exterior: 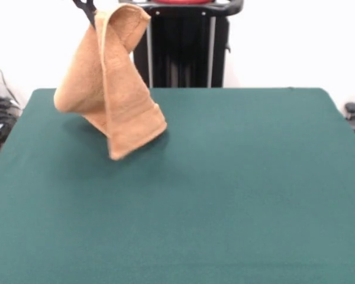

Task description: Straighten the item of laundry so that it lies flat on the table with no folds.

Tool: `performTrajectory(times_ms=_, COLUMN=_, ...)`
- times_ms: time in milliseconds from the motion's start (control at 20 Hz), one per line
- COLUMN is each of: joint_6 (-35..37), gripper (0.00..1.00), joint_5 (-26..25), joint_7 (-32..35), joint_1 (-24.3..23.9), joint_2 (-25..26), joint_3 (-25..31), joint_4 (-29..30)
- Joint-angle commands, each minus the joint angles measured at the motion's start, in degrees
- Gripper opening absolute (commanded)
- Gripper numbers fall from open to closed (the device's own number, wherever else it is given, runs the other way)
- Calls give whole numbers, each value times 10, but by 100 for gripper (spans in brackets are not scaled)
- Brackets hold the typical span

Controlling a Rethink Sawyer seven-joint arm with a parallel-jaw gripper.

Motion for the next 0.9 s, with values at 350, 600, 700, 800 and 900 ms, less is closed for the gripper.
performTrajectory(times_ms=350, joint_6=113, gripper=0, joint_5=55, joint_7=-185, joint_1=16, joint_2=0, joint_3=122, joint_4=73)
performTrajectory(times_ms=600, joint_6=107, gripper=0, joint_5=38, joint_7=-168, joint_1=21, joint_2=-3, joint_3=134, joint_4=79)
performTrajectory(times_ms=700, joint_6=108, gripper=0, joint_5=13, joint_7=-143, joint_1=30, joint_2=14, joint_3=135, joint_4=68)
performTrajectory(times_ms=800, joint_6=108, gripper=0, joint_5=-6, joint_7=-123, joint_1=37, joint_2=27, joint_3=134, joint_4=57)
performTrajectory(times_ms=900, joint_6=104, gripper=0, joint_5=-12, joint_7=-106, joint_1=37, joint_2=34, joint_3=135, joint_4=45)
